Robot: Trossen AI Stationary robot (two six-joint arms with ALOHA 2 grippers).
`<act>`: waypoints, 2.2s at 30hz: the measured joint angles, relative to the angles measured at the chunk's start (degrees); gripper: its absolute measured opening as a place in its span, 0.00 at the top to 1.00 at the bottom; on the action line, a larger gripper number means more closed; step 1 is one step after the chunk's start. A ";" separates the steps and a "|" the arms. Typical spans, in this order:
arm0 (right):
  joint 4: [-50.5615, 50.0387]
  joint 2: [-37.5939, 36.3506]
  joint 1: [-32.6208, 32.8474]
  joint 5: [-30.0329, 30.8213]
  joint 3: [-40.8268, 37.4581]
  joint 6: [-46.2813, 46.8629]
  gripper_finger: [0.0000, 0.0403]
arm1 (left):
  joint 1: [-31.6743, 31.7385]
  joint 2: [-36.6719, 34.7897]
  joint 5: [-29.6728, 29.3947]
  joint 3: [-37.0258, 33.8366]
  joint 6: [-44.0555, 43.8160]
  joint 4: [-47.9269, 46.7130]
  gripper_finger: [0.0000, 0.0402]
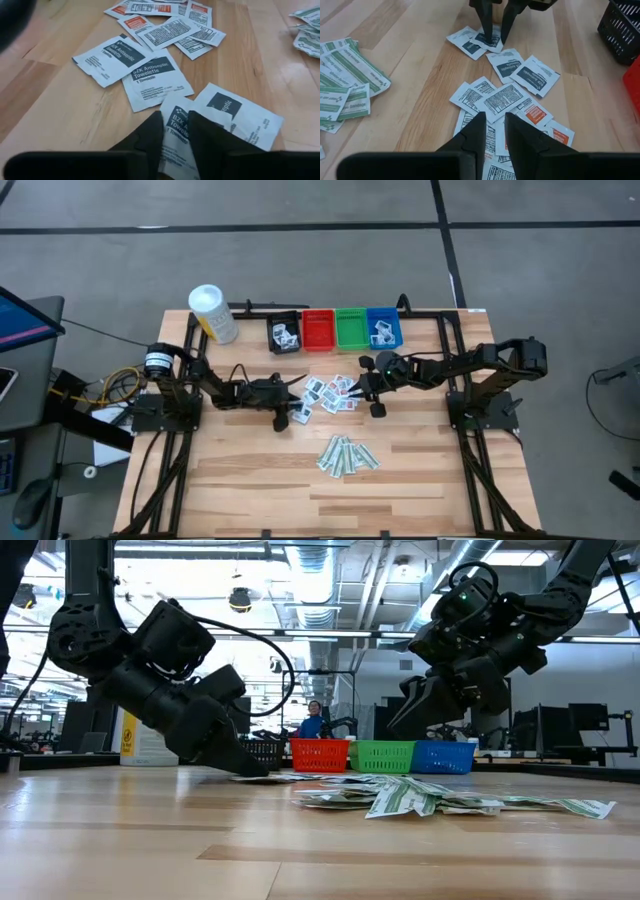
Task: Pick & Place First Aid Supplies
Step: Put the black towelette pack into the black bin
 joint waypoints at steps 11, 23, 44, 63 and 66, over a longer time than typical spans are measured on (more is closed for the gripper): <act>0.00 0.00 0.00 0.00 0.00 0.00 0.84 | -0.09 0.00 0.66 -0.04 0.11 0.09 0.88; -0.02 0.00 0.00 0.00 0.00 0.00 0.84 | -0.24 -2.72 0.44 -0.17 3.63 -0.19 0.94; -0.02 0.00 0.00 0.00 0.00 0.00 0.84 | 1.51 -22.43 -25.85 -1.01 8.09 2.10 0.94; 0.04 0.00 0.00 0.02 0.00 -0.22 0.84 | 26.23 -16.91 -19.33 -0.20 0.22 8.51 0.94; 0.07 0.02 0.00 0.02 0.00 -0.42 0.84 | 26.88 -14.63 -19.18 1.33 0.22 9.14 0.94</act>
